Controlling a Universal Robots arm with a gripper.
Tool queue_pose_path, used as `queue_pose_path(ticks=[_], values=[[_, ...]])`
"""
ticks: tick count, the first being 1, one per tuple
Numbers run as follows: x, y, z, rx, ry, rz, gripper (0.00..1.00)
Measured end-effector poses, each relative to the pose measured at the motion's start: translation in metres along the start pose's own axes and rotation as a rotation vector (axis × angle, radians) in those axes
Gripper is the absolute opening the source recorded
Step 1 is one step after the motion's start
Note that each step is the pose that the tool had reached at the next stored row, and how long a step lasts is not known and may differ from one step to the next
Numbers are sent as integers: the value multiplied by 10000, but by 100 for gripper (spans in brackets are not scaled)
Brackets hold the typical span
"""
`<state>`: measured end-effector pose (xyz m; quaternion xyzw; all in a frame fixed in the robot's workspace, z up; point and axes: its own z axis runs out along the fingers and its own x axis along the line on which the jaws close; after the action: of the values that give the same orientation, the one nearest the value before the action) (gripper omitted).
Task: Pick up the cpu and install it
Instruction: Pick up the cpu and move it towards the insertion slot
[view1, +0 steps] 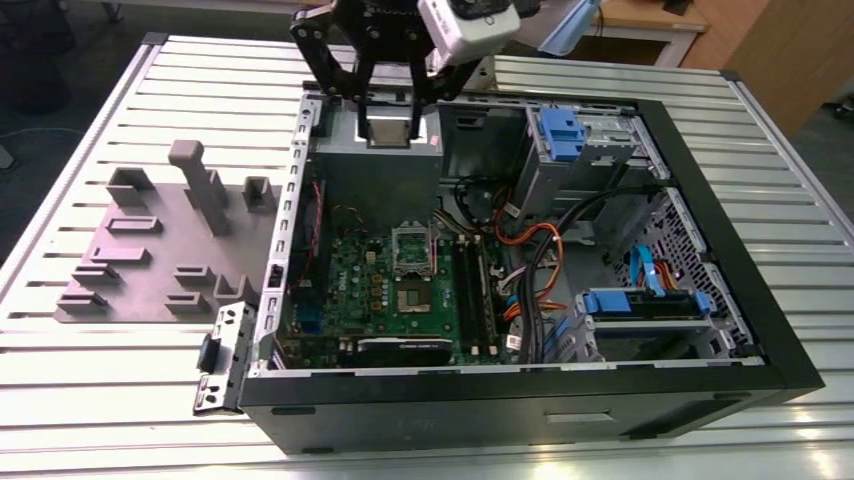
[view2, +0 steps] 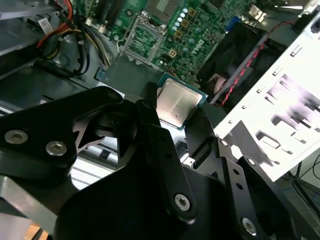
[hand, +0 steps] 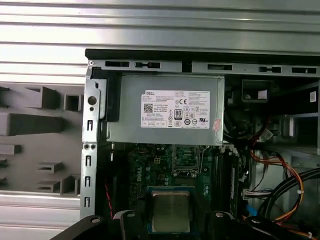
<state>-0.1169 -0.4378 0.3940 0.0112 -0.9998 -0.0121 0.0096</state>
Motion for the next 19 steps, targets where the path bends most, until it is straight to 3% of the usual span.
queue_pose_path(ticks=[8, 16, 19], values=[[-137, -3, 5, -1, -1, 39, 47], [-188, -7, 34, -2, -32, 195, 47], [-239, -9, 52, -2, -38, 195, 47]])
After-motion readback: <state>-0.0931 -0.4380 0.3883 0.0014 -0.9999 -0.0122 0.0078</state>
